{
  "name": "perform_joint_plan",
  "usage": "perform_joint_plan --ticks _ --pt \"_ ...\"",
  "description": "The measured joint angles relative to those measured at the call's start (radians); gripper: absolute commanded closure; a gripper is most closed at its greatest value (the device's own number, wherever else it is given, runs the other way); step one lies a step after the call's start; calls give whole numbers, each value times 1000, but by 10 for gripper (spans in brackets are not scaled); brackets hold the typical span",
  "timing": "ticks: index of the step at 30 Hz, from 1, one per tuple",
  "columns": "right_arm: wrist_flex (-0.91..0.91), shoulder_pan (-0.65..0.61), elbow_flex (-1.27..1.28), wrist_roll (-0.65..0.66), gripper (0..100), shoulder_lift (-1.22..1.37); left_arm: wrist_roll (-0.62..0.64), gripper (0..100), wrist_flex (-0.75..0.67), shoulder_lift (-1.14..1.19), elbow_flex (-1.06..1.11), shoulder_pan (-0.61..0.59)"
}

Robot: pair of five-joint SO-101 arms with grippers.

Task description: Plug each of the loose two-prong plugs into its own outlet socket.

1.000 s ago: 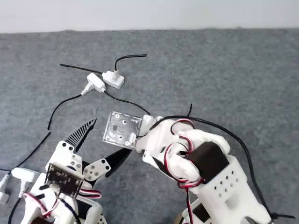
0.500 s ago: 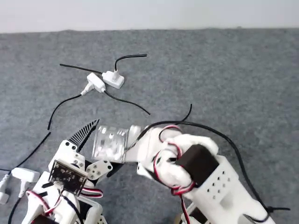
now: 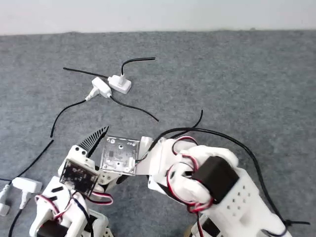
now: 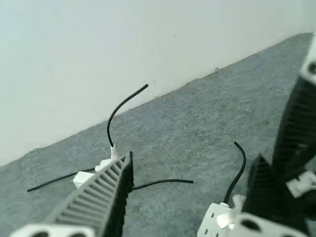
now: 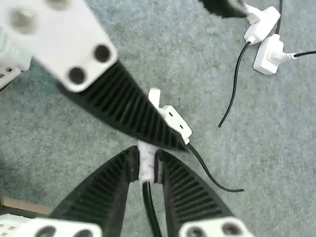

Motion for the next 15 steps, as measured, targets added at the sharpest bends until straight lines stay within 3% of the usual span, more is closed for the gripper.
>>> perform_joint_plan --ticks 15 --pt "11 0 -5 -31 990 -6 2 643 -11 0 60 2"
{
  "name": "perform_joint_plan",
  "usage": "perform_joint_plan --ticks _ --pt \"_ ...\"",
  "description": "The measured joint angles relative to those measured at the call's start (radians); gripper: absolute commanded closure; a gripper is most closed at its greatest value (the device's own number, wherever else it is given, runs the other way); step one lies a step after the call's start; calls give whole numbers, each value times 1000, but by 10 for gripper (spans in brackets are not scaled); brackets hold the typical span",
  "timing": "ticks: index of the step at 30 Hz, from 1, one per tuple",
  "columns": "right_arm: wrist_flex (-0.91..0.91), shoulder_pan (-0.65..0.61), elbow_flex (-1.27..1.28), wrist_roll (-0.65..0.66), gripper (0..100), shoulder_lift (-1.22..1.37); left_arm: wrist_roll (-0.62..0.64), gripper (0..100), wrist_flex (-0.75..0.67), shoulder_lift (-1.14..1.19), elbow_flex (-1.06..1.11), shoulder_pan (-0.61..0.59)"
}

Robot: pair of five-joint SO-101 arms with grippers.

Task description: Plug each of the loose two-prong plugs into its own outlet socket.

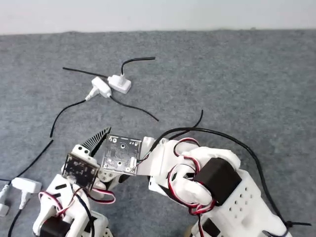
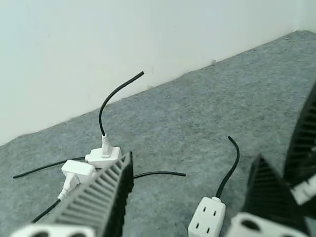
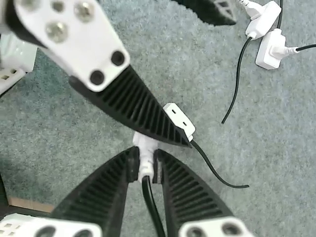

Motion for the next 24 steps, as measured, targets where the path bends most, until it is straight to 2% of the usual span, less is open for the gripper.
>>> perform_joint_plan --ticks 15,19,24 --pt "2 -3 0 -5 990 -15 0 644 2 -2 25 -15" --pt "0 -2 -12 -41 990 -15 2 644 -15 0 35 -106" --pt "-35 12 -28 -135 990 89 95 644 -77 0 61 -261"
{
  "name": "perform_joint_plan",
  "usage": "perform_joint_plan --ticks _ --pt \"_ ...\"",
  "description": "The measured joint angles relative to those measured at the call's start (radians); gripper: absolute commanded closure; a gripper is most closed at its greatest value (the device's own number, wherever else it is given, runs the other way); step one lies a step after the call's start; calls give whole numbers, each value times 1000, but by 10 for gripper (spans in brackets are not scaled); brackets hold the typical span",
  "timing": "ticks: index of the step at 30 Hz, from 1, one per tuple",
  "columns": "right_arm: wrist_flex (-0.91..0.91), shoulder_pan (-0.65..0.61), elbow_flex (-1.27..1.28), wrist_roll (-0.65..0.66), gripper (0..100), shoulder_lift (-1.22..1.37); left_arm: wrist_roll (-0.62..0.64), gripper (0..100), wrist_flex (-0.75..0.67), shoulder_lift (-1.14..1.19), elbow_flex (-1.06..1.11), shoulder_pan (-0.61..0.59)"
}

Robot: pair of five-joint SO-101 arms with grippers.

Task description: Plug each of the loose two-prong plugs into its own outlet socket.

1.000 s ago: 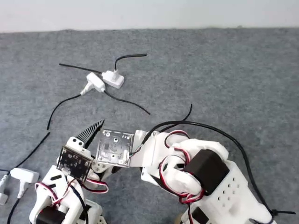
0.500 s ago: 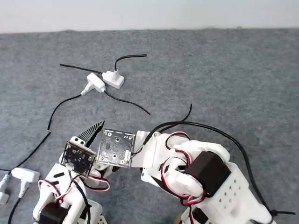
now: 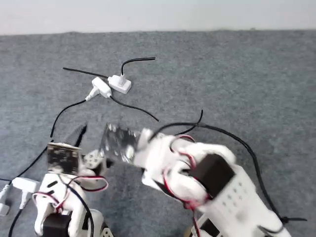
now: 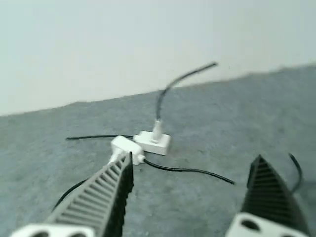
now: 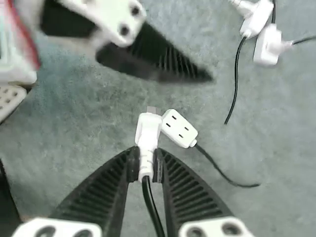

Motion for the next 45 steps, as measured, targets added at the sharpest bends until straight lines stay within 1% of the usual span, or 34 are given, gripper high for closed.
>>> perform_joint_plan --ticks 2,4,7,11,14,19,24,31,39,45 --pt "-32 29 0 -43 990 63 52 644 -6 0 0 -63" --pt "-61 64 0 -74 990 129 94 644 -9 0 0 -100" --pt "-103 107 0 -112 990 209 124 644 -17 0 9 -155" --pt "-152 114 0 -130 990 295 150 644 -100 0 86 -226" --pt "-173 110 0 -153 990 381 167 644 -137 0 109 -250" --pt "-161 114 -72 -158 990 543 173 644 -155 0 127 -258" --pt "-132 140 -161 -167 990 618 173 644 -204 0 167 -261" --pt "-68 252 -183 -170 990 635 173 644 -213 0 173 -265" --pt "-64 252 -163 -170 990 640 173 644 -218 0 178 -265" --pt "-123 252 -91 -170 990 641 173 644 -229 0 192 -265"
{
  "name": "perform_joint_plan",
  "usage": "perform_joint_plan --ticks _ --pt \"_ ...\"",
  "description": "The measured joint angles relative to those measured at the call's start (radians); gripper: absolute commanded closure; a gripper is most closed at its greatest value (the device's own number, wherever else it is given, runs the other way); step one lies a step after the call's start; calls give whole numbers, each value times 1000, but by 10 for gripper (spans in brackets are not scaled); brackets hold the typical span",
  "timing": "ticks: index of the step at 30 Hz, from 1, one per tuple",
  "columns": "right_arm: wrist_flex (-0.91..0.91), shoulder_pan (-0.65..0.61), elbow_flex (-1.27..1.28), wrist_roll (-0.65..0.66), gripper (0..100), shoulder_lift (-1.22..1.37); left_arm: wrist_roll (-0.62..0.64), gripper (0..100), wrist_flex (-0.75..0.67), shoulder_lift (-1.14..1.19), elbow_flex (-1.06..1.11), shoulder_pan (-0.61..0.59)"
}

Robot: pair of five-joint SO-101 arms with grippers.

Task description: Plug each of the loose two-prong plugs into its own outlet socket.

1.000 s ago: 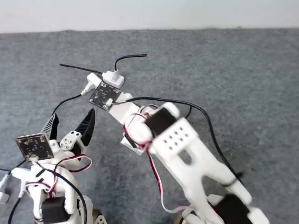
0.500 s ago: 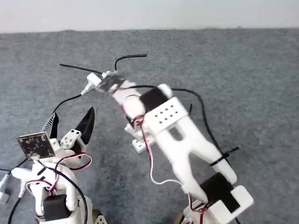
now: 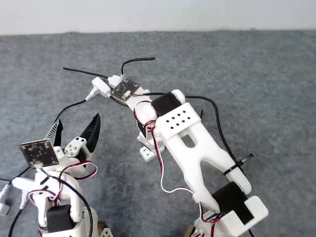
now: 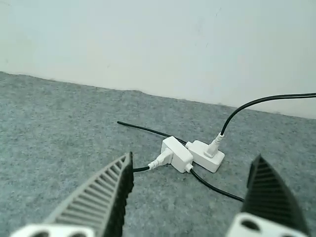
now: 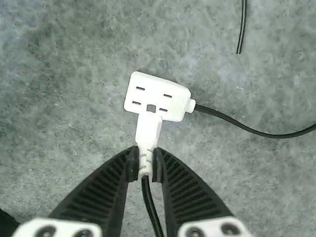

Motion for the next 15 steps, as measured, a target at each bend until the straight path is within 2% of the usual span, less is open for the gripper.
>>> perform_joint_plan --ticks 10,15 --pt "-57 0 58 0 990 0 6 644 0 0 0 0" --pt "-77 -44 58 -12 990 0 6 644 0 0 11 5"
